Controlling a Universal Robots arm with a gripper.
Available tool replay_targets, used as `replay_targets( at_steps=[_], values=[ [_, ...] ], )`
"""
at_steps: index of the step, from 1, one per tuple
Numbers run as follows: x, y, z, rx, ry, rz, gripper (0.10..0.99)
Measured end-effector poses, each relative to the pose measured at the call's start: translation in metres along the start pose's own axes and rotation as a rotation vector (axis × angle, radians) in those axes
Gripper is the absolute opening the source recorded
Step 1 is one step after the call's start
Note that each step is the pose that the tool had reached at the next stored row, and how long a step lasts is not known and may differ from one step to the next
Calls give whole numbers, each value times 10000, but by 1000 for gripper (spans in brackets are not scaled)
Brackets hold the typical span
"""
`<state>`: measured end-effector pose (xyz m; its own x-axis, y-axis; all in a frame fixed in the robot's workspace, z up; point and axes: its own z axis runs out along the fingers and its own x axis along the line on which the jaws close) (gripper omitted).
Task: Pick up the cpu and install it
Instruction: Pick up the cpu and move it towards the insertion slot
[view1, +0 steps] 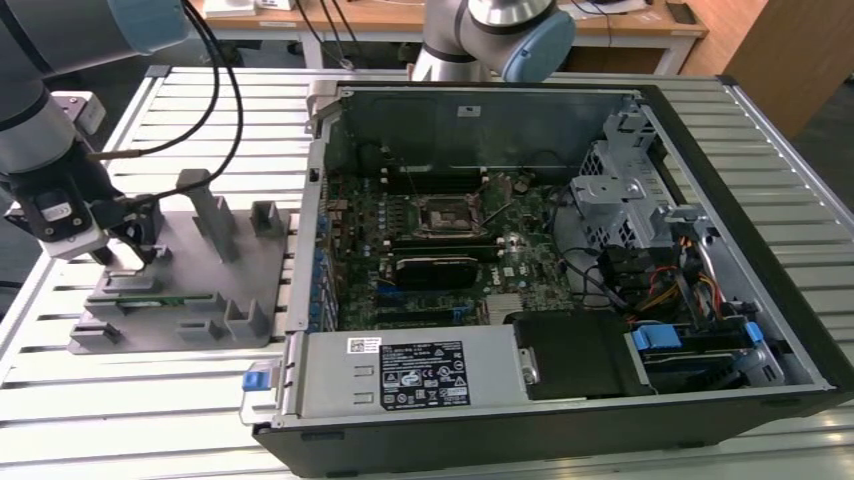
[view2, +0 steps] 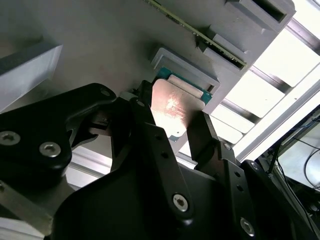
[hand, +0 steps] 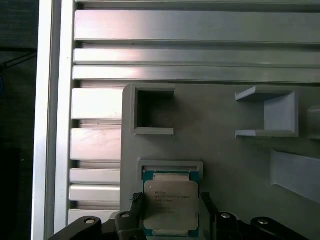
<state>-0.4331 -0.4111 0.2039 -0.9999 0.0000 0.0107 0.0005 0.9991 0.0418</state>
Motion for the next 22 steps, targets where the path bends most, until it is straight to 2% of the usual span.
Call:
replay_targets(
  at_steps=[22],
  values=[
    [0, 2, -34, 0, 0, 0, 525]
  ],
)
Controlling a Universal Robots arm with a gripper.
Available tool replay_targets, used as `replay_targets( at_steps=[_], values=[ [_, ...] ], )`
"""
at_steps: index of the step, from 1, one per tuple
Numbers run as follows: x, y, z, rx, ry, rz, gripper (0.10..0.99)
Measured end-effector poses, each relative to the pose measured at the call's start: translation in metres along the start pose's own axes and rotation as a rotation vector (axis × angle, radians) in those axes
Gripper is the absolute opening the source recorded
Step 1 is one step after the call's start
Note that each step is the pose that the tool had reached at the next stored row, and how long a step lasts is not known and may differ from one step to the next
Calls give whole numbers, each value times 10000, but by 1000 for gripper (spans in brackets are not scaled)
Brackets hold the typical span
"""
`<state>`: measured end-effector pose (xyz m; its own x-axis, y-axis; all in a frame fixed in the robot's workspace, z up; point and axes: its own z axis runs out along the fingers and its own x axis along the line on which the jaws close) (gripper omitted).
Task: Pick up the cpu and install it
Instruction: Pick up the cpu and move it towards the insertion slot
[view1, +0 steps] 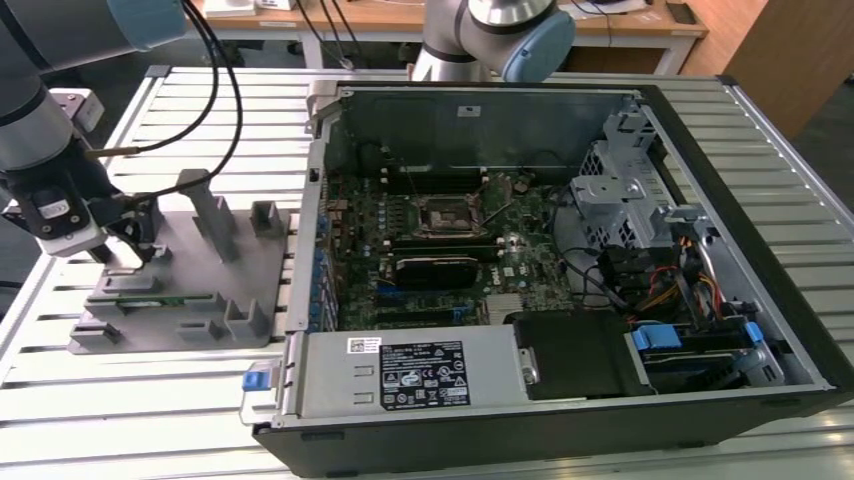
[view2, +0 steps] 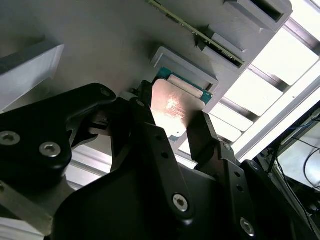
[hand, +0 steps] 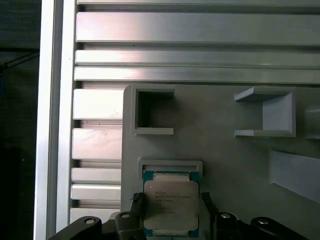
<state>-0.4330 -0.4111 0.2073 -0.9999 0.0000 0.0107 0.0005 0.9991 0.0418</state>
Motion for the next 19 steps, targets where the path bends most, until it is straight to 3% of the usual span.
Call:
replay_targets(
  at_steps=[9, 11, 19],
  values=[
    [1, 2, -46, 1, 1, 0, 525],
    [2, 7, -158, 1, 2, 0, 525],
    [2, 8, -198, 1, 2, 0, 525]
  ],
)
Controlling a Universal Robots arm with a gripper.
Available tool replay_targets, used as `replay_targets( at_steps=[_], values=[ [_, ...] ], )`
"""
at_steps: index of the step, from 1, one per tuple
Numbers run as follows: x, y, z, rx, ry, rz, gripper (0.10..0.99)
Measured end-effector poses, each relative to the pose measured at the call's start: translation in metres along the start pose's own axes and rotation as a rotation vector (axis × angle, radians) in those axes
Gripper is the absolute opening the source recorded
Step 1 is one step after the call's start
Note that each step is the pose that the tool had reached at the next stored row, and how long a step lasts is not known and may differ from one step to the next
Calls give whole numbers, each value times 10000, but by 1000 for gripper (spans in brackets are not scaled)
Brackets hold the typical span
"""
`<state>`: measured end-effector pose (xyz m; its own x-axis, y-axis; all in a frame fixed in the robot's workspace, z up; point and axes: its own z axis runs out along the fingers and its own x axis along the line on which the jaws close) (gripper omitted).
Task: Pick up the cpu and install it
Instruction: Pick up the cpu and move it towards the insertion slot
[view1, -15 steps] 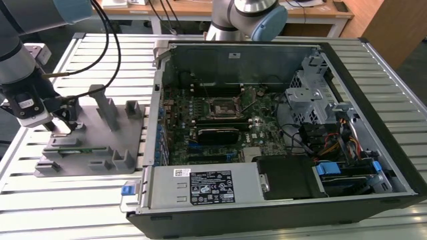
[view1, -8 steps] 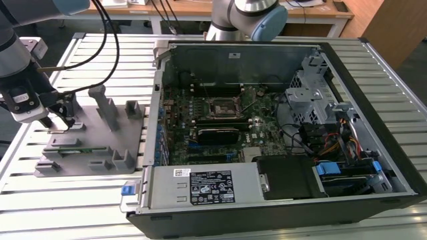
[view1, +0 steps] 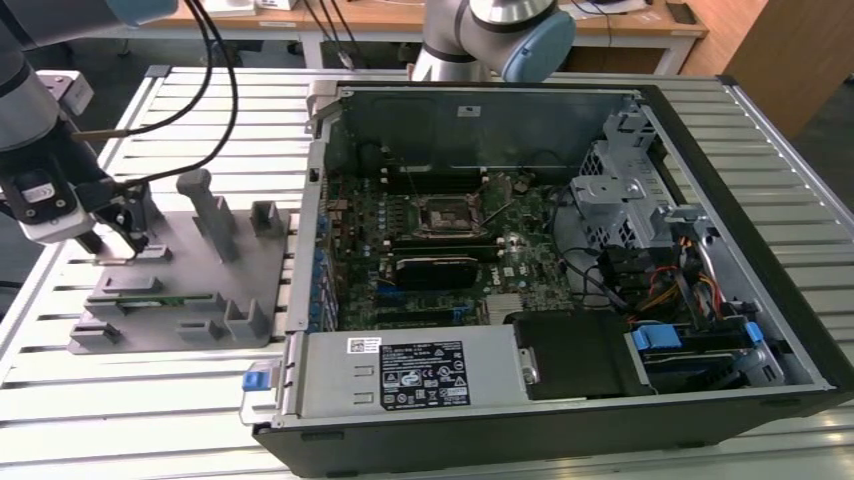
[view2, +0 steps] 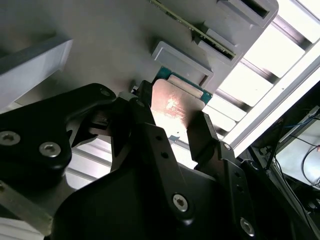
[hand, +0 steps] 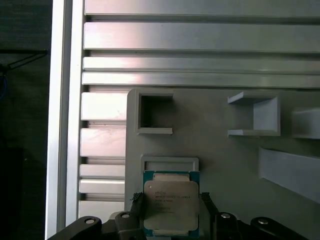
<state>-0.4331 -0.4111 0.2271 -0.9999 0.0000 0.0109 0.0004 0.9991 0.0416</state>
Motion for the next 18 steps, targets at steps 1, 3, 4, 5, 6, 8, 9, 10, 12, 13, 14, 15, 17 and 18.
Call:
replay_targets(
  at_steps=[1, 3, 4, 5, 6, 8, 9, 10, 12, 13, 14, 15, 17, 18],
  values=[
    [0, 1, -8, 0, 0, 0, 525],
    [0, 1, -23, 0, 0, 0, 525],
    [1, 2, -31, 0, 0, 0, 525],
    [1, 2, -40, 0, 0, 1, 525],
    [1, 2, -47, -1, 0, 0, 525],
    [1, 3, -59, -1, -1, 0, 525],
    [1, 3, -66, -1, -1, 0, 525],
    [1, 3, -73, -1, -2, 1, 525],
    [1, 4, -84, -1, -1, 0, 525],
    [1, 4, -89, -1, -2, 1, 525],
    [1, 4, -95, -1, 0, 0, 525],
    [1, 5, -101, 0, 0, 1, 525],
    [1, 5, -114, 0, 0, 0, 525],
    [1, 5, -122, -1, 0, 0, 525]
  ],
)
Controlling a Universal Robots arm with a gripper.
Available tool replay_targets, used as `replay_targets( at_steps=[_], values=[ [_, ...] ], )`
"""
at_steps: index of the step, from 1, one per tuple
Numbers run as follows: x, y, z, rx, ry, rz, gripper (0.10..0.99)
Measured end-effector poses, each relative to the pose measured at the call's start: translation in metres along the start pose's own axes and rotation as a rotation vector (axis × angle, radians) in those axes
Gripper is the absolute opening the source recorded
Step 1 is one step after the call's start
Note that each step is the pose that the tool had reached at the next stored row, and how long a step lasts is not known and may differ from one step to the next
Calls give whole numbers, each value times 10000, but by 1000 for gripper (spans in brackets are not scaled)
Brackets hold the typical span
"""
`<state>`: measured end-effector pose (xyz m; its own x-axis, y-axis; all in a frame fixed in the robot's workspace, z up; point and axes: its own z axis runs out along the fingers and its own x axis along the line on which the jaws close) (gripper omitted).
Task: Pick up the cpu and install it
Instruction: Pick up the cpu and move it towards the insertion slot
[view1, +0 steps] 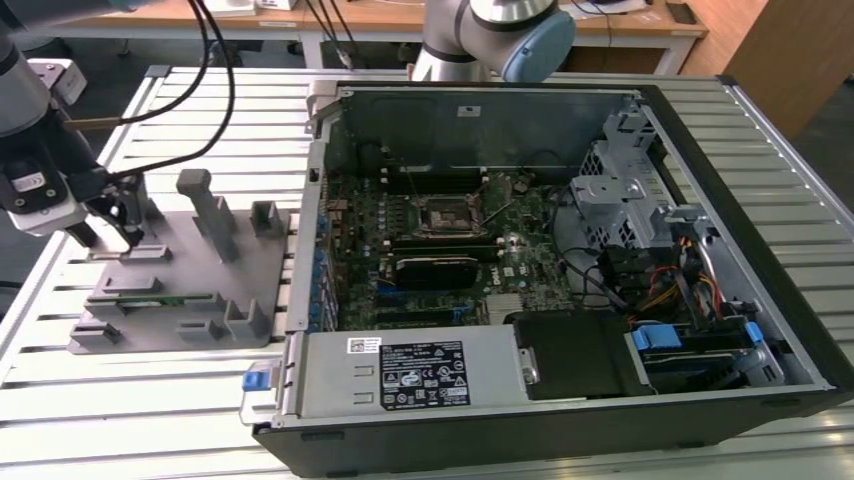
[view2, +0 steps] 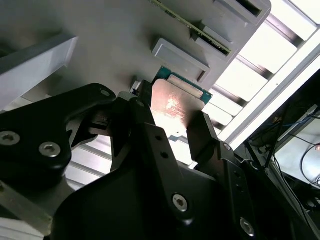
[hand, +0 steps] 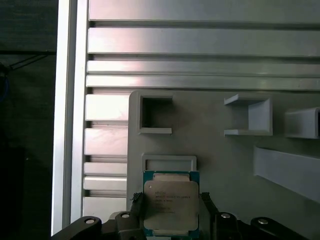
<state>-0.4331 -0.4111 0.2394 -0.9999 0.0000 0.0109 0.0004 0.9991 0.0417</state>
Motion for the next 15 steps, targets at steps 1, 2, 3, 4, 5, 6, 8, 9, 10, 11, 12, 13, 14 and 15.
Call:
replay_targets(
  at_steps=[1, 2, 3, 4, 5, 6, 8, 9, 10, 11, 12, 13, 14, 15],
  values=[
    [0, 1, -10, 0, 0, 1, 525],
    [0, 1, -20, 0, 0, 0, 525],
    [0, 1, -27, 0, 0, 0, 525],
    [0, 1, -33, 0, 0, 0, 525],
    [1, 2, -39, 0, -1, 0, 525],
    [1, 2, -47, -1, -1, 1, 525],
    [1, 3, -63, 0, 0, 0, 525],
    [1, 3, -70, 0, 0, 0, 525],
    [1, 3, -76, 0, -1, 0, 525],
    [1, 4, -81, 0, -1, 0, 525],
    [1, 4, -85, -1, -1, 0, 525],
    [1, 4, -89, -1, -2, 0, 525],
    [1, 4, -95, 0, 0, 0, 525],
    [1, 4, -101, 1, 1, 0, 525]
  ],
)
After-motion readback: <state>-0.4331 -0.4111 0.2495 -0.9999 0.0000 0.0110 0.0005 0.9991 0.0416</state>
